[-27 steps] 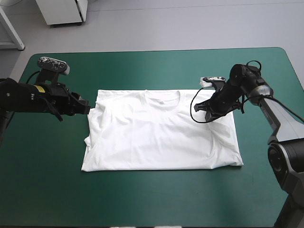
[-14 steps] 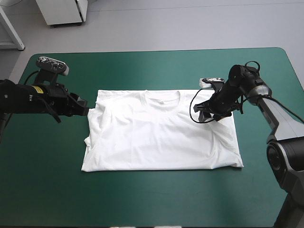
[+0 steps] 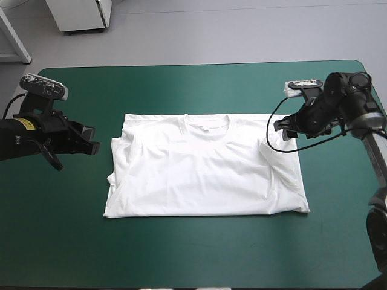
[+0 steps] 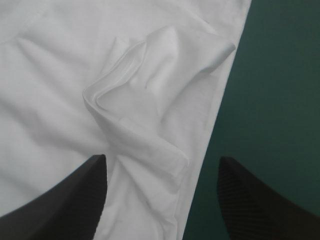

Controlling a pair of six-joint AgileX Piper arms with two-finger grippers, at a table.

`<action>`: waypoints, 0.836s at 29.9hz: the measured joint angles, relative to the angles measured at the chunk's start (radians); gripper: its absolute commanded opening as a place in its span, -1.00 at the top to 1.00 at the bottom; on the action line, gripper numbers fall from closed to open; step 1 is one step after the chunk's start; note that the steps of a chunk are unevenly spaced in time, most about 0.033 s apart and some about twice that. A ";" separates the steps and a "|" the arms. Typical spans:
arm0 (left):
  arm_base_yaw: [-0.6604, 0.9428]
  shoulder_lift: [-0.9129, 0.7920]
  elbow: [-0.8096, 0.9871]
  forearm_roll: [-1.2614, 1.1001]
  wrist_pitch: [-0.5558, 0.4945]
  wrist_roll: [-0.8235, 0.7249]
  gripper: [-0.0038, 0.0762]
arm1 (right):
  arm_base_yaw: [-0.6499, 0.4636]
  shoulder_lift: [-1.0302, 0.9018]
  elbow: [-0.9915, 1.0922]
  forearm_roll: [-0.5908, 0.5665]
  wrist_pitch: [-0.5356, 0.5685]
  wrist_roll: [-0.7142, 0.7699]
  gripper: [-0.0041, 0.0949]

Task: Fold the cloth

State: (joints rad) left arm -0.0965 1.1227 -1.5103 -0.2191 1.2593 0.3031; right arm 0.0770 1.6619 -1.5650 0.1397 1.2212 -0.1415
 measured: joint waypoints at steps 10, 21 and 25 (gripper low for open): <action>0.000 -0.075 0.224 0.108 0.000 -0.103 0.00 | -0.002 -0.318 0.315 -0.012 0.007 0.019 -0.31; 0.000 -0.033 0.541 0.108 -0.006 -0.131 -0.15 | -0.003 -0.496 0.494 -0.035 0.017 0.061 -0.31; 0.000 0.038 0.559 0.071 -0.023 -0.130 -0.17 | -0.003 -0.463 0.496 -0.039 0.017 0.062 -0.31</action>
State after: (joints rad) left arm -0.0965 1.1612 -0.9512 -0.1480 1.2360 0.1730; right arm 0.0740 1.1990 -1.0687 0.1009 1.2383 -0.0793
